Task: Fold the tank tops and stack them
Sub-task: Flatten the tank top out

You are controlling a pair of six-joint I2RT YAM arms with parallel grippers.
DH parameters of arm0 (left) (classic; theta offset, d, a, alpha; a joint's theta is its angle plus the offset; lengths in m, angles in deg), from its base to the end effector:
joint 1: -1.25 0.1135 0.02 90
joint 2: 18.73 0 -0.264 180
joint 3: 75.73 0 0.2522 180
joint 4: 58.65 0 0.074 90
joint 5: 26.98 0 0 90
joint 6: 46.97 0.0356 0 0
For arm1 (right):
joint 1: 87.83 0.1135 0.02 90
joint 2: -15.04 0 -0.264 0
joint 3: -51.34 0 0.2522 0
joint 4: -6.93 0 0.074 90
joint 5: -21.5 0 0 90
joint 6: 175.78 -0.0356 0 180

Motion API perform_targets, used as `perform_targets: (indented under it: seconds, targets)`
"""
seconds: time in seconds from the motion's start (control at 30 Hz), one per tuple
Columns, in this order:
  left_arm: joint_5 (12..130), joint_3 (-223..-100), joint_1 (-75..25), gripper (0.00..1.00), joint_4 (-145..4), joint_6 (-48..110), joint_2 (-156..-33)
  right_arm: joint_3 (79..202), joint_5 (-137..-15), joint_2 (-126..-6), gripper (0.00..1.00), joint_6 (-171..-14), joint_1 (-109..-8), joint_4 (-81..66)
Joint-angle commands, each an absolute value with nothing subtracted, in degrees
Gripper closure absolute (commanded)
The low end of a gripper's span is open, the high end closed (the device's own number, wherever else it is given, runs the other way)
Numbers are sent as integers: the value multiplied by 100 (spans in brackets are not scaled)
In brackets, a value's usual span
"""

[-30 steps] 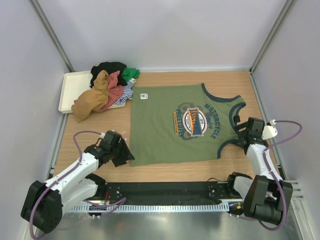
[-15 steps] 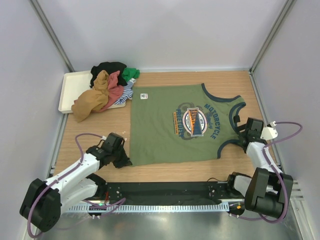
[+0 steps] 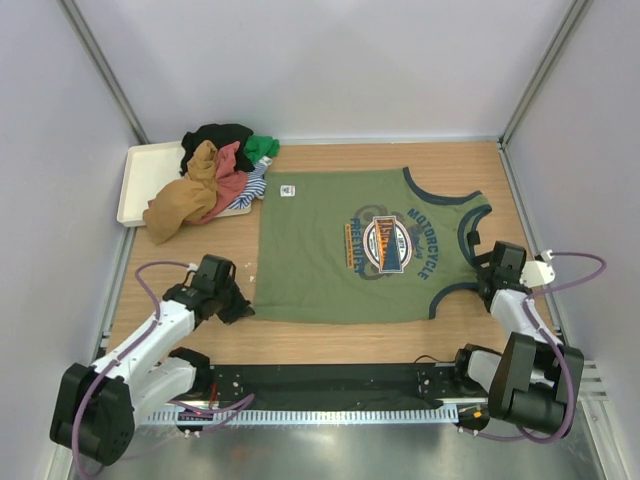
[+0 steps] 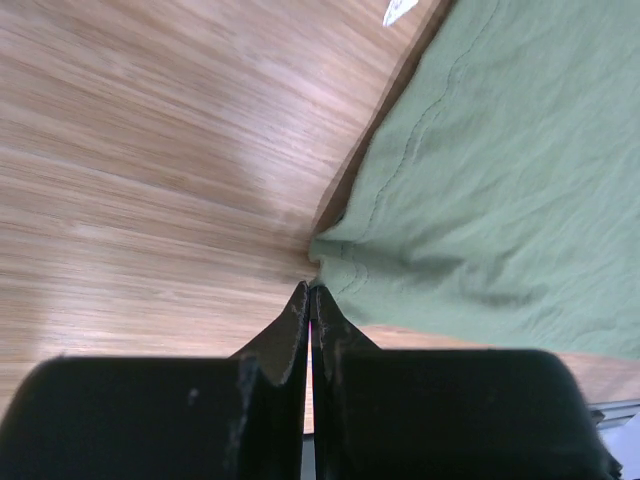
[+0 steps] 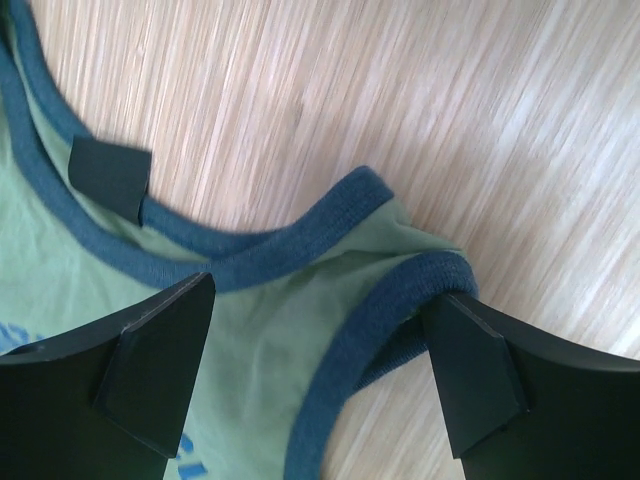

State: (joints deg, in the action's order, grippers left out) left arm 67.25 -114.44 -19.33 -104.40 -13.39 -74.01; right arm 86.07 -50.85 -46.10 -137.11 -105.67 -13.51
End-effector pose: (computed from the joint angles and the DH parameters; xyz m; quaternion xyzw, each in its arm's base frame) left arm 0.1510 -0.0595 0.1616 -0.2902 0.9259 -0.1769 0.1648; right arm 0.1797 -0.0692 0.1538 0.5681 0.7245 -0.0319 0.3891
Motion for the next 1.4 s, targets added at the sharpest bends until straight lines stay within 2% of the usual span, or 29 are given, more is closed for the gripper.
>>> perform_targets:
  seconds: [0.0,0.4,0.5,0.67,0.83,0.93,1.03,1.17,1.2,1.23,1.37]
  targets:
    - [6759,-11569,-1721,100,-10423,-1119,-7199,8812,-4565,-5095,10,-13799,-10655,-1491]
    - [6865,-11428,-1483,100,-10141,-1102,-7278,9365,-2748,-4385,10,-13720,-10672,-2334]
    - [6821,-11393,-1483,100,-10150,-1067,-7199,9524,-2649,-4271,10,-13606,-10672,-2502]
    - [7031,-11261,-1492,100,-9931,-1041,-7207,9551,-3324,-4357,8,-13499,-10672,-2467]
    - [7234,-11191,-1580,100,-9746,-1032,-7322,10068,-4343,-4902,10,-13746,-10664,-3510]
    - [7234,-11208,-1606,100,-9711,-1023,-7322,10262,-4337,-5079,10,-13711,-10672,-3933]
    - [7234,-11217,-1632,100,-9685,-1014,-7304,10175,-4467,-4931,10,-13597,-10672,-3996]
    - [7269,-11243,-1650,100,-9649,-988,-7339,9929,-5283,-4552,10,-13256,-10611,-3857]
    - [7278,-11252,-1659,100,-9640,-979,-7339,9920,-5633,-4473,9,-13184,-10576,-3830]
    - [7269,-11261,-1668,100,-9640,-970,-7348,9989,-5759,-4394,0,-13010,-10384,-3760]
    - [7190,-11261,-1668,100,-9640,-917,-7348,10447,-5128,-4131,0,-12586,-9777,-4461]
